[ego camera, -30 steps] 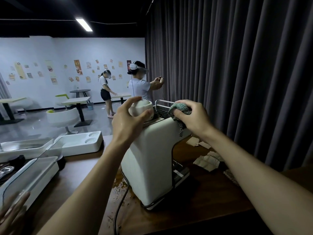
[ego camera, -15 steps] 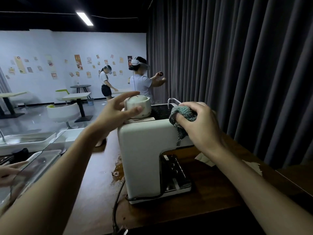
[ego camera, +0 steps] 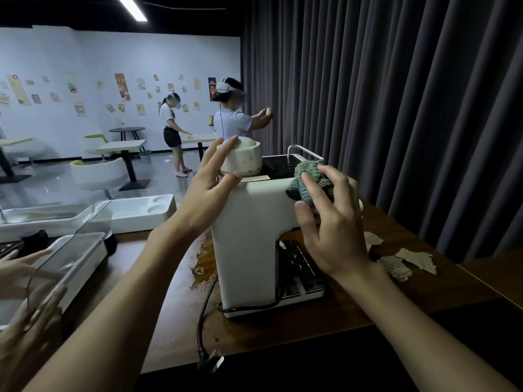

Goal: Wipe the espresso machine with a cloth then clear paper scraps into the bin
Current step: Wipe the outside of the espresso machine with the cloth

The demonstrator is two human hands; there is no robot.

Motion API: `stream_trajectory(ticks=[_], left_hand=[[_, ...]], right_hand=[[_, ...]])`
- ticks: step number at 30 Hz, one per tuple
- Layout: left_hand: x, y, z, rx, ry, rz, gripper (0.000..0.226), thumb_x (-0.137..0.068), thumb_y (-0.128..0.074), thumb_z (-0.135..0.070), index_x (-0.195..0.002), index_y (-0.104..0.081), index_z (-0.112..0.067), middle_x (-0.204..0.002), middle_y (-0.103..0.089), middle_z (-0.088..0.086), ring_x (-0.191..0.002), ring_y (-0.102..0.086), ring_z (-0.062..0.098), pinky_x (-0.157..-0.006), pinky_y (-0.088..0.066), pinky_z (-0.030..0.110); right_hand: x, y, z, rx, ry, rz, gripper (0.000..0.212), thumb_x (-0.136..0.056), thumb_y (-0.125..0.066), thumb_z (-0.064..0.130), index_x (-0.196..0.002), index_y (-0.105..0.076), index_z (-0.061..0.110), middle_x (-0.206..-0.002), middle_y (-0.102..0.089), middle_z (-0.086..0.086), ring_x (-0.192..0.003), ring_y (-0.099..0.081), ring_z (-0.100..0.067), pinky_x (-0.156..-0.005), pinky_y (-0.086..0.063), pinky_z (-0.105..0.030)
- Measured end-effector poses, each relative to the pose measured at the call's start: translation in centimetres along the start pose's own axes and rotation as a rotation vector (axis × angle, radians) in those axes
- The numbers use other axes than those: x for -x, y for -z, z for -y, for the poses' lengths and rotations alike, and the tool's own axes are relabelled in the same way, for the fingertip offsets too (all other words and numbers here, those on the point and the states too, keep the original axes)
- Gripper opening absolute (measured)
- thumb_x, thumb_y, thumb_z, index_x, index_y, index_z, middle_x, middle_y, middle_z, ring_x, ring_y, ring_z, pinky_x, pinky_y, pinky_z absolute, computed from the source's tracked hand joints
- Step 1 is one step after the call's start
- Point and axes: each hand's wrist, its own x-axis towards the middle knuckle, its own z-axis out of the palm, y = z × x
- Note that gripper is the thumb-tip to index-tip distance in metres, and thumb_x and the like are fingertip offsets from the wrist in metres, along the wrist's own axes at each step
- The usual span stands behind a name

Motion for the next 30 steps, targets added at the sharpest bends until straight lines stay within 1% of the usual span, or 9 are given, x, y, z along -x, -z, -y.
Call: stream_trajectory(ticks=[4,7,10,12,13,17,21,25,30], left_hand=[[0.0,-0.3,-0.2,-0.018,-0.007,-0.021,0.056,-0.089,-0.046,-0.040,-0.143,-0.036,-0.052,-0.165,-0.021,-0.012,-0.115,-0.029,-0.036,-0.097,-0.025,0.005],[0.0,-0.3,-0.2,-0.029,-0.018,-0.009,0.056,-0.088,-0.045,-0.041,-0.142,-0.035,-0.051,-0.165,-0.021,-0.012,-0.117,-0.028,-0.036,-0.091,-0.023,-0.006],[0.1,0.2,0.2,0.025,-0.005,0.007,0.058,-0.086,-0.046,-0.048,-0.142,-0.037,-0.057,-0.164,-0.023,-0.016,-0.146,-0.020,-0.009,-0.117,-0.020,0.020],[0.2,0.6,0.6,0.041,0.010,0.020,0.057,-0.088,-0.046,-0.047,-0.142,-0.038,-0.060,-0.164,-0.023,-0.019,-0.151,-0.018,0.003,-0.124,-0.018,0.042],[0.4,0.6,0.8,0.045,0.010,0.018,0.057,-0.088,-0.046,-0.046,-0.141,-0.038,-0.062,-0.163,-0.023,-0.021,-0.151,-0.018,0.005,-0.125,-0.017,0.045],[0.6,0.2,1.0,0.042,-0.010,0.004,0.058,-0.086,-0.044,-0.043,-0.141,-0.037,-0.063,-0.156,-0.023,-0.035,-0.148,-0.019,-0.006,-0.121,-0.018,0.031],[0.5,0.1,1.1,0.056,-0.007,0.007,0.057,-0.090,-0.043,-0.035,-0.139,-0.037,-0.064,-0.141,-0.026,-0.052,-0.135,-0.025,-0.023,-0.106,-0.022,0.010],[0.4,0.0,1.1,0.077,0.001,0.004,0.058,-0.090,-0.042,-0.032,-0.140,-0.037,-0.060,-0.142,-0.027,-0.050,-0.138,-0.025,-0.018,-0.107,-0.022,0.011],[0.5,0.1,1.0,0.076,0.010,0.009,0.057,-0.090,-0.042,-0.034,-0.137,-0.037,-0.065,-0.137,-0.026,-0.054,-0.129,-0.025,-0.027,-0.100,-0.023,0.006]], right_hand=[[0.2,0.0,0.1,-0.233,-0.062,-0.066,0.027,-0.097,-0.056,0.021,-0.114,-0.070,0.005,-0.130,-0.052,-0.018,-0.123,-0.048,-0.027,-0.103,-0.043,-0.039],[0.7,-0.1,-0.2,-0.238,-0.036,-0.071,0.014,-0.088,-0.069,0.010,-0.100,-0.074,0.004,-0.127,-0.056,-0.016,-0.120,-0.050,-0.025,-0.103,-0.041,-0.033],[0.8,0.0,-1.2,-0.190,0.019,-0.097,0.014,-0.087,-0.070,0.005,-0.100,-0.072,0.000,-0.118,-0.061,-0.016,-0.111,-0.055,-0.029,-0.097,-0.046,-0.039],[0.7,0.0,-2.0,-0.188,-0.029,-0.155,0.015,-0.088,-0.069,0.004,-0.102,-0.070,-0.002,-0.116,-0.061,-0.017,-0.109,-0.057,-0.031,-0.094,-0.049,-0.042],[0.8,0.0,-2.2,-0.182,-0.057,-0.186,0.016,-0.089,-0.068,0.004,-0.103,-0.069,-0.002,-0.115,-0.061,-0.018,-0.108,-0.058,-0.031,-0.093,-0.049,-0.042],[1.6,-1.4,-1.3,-0.124,-0.068,-0.237,0.019,-0.089,-0.068,0.006,-0.106,-0.068,-0.003,-0.118,-0.062,-0.020,-0.110,-0.058,-0.033,-0.098,-0.047,-0.039],[2.9,-2.1,-1.1,-0.050,0.015,-0.200,0.030,-0.090,-0.070,0.020,-0.112,-0.069,0.000,-0.127,-0.059,-0.019,-0.114,-0.055,-0.036,-0.101,-0.044,-0.042],[3.6,-1.8,-1.7,0.117,0.075,-0.157,0.033,-0.093,-0.066,0.030,-0.118,-0.069,0.009,-0.133,-0.059,-0.013,-0.116,-0.050,-0.031,-0.097,-0.044,-0.047],[2.2,-1.1,-2.8,0.039,0.067,-0.189,0.029,-0.090,-0.068,0.015,-0.115,-0.068,0.002,-0.127,-0.060,-0.018,-0.113,-0.050,-0.029,-0.098,-0.047,-0.042]])
